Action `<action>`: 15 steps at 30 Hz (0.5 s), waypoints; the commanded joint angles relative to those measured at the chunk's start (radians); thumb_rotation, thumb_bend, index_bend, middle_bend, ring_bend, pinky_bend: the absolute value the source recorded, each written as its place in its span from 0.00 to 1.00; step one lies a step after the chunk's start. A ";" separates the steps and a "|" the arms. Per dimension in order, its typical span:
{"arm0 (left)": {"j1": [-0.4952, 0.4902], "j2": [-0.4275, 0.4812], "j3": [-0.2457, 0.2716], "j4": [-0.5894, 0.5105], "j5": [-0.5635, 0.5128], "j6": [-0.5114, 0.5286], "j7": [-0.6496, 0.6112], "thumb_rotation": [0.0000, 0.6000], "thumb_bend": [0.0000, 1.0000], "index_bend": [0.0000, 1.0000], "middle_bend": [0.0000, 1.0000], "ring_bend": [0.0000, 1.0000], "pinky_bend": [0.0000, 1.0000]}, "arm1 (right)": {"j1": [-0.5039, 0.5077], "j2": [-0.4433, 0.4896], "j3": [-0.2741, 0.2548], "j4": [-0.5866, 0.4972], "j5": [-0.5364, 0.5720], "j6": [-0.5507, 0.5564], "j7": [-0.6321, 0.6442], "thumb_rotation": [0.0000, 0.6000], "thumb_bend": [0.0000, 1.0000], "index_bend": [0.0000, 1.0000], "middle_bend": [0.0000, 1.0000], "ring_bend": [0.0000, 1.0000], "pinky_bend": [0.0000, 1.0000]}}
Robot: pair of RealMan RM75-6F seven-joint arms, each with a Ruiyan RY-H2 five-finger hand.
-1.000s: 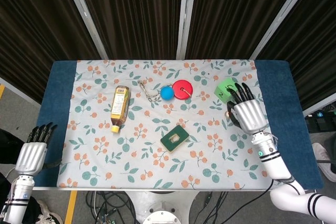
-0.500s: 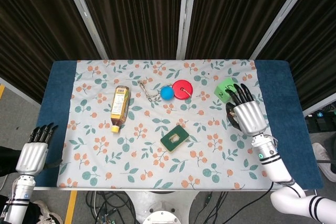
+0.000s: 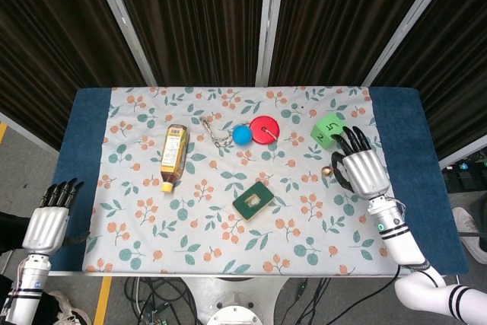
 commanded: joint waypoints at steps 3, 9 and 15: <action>0.001 -0.006 0.003 0.009 0.000 -0.003 -0.006 1.00 0.00 0.00 0.00 0.00 0.01 | -0.019 -0.013 -0.034 0.040 -0.001 -0.013 -0.017 1.00 0.46 0.95 0.20 0.00 0.00; 0.001 -0.013 0.004 0.021 -0.002 -0.007 -0.015 1.00 0.00 0.00 0.00 0.00 0.01 | -0.027 -0.027 -0.057 0.074 0.002 -0.036 -0.024 1.00 0.46 0.95 0.19 0.00 0.00; 0.000 -0.014 0.004 0.024 0.001 -0.006 -0.018 1.00 0.00 0.00 0.00 0.00 0.01 | -0.021 -0.065 -0.072 0.114 0.010 -0.075 -0.040 1.00 0.46 0.94 0.19 0.00 0.00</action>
